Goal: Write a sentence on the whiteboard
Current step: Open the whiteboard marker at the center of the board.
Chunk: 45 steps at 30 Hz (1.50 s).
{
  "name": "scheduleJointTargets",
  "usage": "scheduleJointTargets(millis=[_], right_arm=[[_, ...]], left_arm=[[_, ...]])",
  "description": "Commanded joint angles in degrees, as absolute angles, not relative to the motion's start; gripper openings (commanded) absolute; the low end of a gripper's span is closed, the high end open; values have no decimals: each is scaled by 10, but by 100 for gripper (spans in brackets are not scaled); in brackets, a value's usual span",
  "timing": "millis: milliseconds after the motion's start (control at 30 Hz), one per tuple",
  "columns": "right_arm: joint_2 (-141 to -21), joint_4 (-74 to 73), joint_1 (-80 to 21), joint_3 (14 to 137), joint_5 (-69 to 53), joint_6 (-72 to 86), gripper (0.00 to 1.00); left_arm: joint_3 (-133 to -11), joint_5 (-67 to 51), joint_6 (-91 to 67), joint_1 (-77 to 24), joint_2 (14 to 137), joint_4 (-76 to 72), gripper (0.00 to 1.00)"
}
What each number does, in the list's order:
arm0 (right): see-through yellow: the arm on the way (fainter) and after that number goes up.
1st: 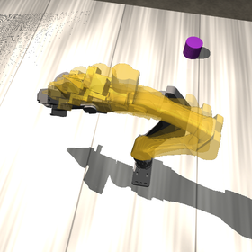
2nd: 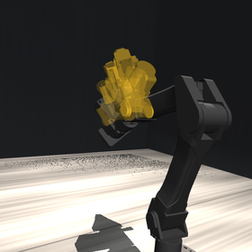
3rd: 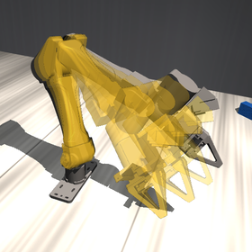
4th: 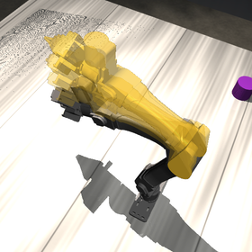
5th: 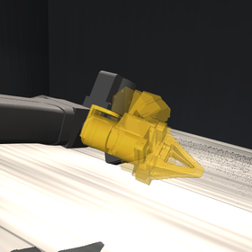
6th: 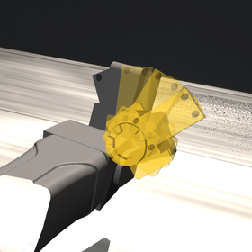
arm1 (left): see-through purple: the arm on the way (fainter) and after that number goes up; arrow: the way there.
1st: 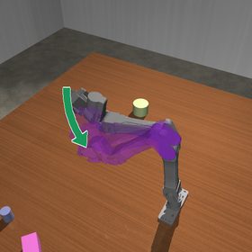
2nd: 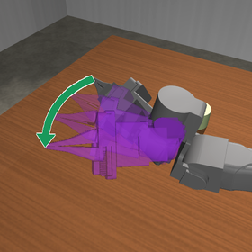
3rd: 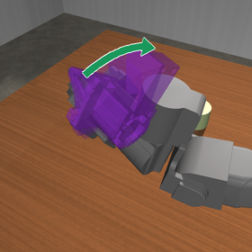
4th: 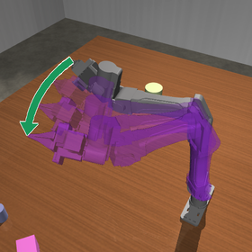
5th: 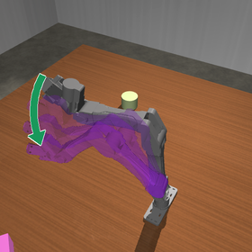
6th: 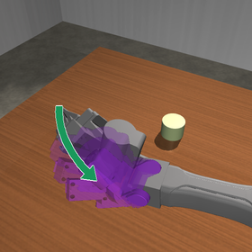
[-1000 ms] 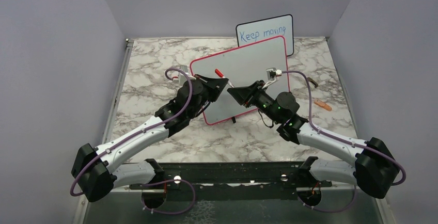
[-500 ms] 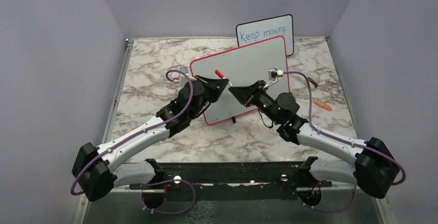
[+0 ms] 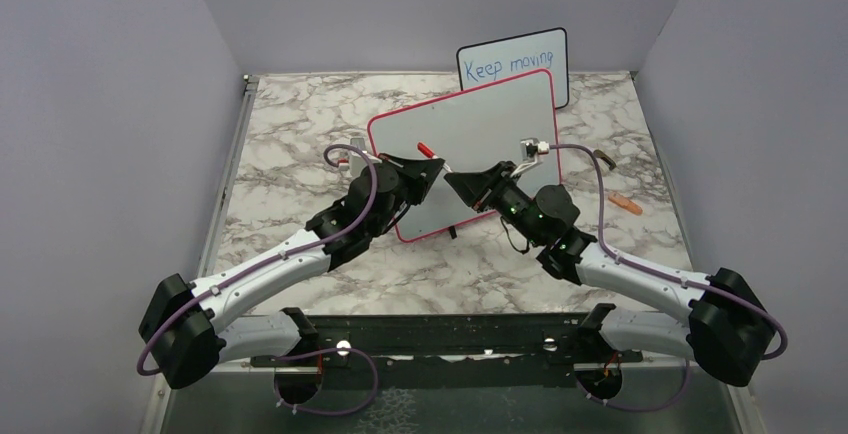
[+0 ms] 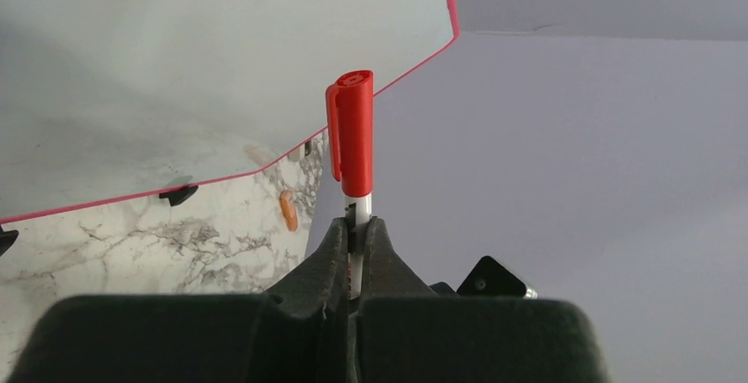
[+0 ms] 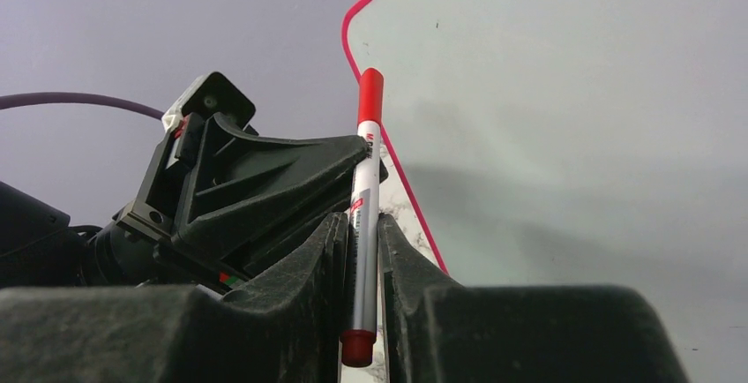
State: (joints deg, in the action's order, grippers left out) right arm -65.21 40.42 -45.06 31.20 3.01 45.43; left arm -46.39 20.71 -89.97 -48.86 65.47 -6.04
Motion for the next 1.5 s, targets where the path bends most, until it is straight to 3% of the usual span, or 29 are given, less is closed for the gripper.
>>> scheduleJointTargets(millis=[0,133,300,600,700,833,1133,1300,1467], right_arm=[[-635,454,-454,312,56,455,24],[-639,454,-454,315,51,456,30],[-641,455,-454,315,49,456,29],[-639,427,-454,320,44,451,4],[-632,394,-454,325,41,444,1],[-617,327,-454,336,45,437,1],[-575,138,-454,390,12,373,1],[-564,14,-453,438,-5,346,1],[-558,-61,-454,470,-31,332,3]], left_arm=[[-452,219,-920,-497,649,-54,0],[-452,221,-920,-498,649,-54,0],[-452,223,-921,-499,648,-54,0],[-453,226,-920,-499,650,-54,0],[-454,229,-905,-499,649,-48,0],[-466,242,-862,-499,643,-6,11],[-480,289,-680,-499,587,91,50],[-475,300,-523,-499,539,105,74],[-469,274,-320,-499,490,94,88]])
